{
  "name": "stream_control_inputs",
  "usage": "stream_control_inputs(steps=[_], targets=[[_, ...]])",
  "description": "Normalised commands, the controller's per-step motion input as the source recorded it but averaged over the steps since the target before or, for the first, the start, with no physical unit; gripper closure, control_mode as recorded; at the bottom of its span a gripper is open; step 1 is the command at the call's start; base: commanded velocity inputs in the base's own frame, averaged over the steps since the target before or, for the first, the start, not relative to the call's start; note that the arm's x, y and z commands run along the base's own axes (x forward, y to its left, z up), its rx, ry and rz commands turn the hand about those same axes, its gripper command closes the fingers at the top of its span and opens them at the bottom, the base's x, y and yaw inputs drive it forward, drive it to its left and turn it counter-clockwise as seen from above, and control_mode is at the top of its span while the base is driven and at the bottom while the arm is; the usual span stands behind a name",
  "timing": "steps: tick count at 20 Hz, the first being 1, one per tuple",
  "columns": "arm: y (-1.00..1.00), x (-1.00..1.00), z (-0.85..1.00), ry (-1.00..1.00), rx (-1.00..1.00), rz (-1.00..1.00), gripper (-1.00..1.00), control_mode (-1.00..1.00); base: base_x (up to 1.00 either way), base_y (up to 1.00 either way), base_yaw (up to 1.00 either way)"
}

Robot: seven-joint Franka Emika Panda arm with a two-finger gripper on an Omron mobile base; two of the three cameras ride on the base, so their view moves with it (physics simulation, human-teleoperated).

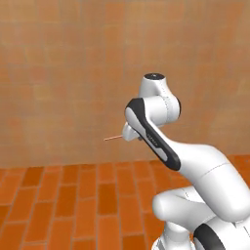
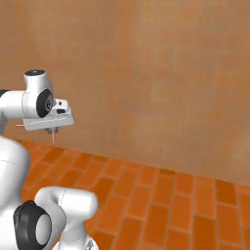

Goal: Take a straw from the drawer in front and place it inside the glass cup on the dining counter.

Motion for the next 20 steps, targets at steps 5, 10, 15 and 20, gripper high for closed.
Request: stream_control_inputs(steps=[5, 10, 15, 20], targets=[[0.00, 0.00, 0.00, 0.00, 0.00, 0.00, 1.00, 1.00, 1.00, -0.05, 0.61], [0.00, 0.00, 0.00, 0.00, 0.00, 0.00, 1.00, 1.00, 0.94, -0.17, 0.78], [0.00, 0.00, 0.00, 0.00, 0.00, 0.00, 1.00, 1.00, 0.83, -0.15, 0.82], [0.00, 0.00, 0.00, 0.00, 0.00, 0.00, 1.00, 1.00, 0.87, -0.23, 0.79]])
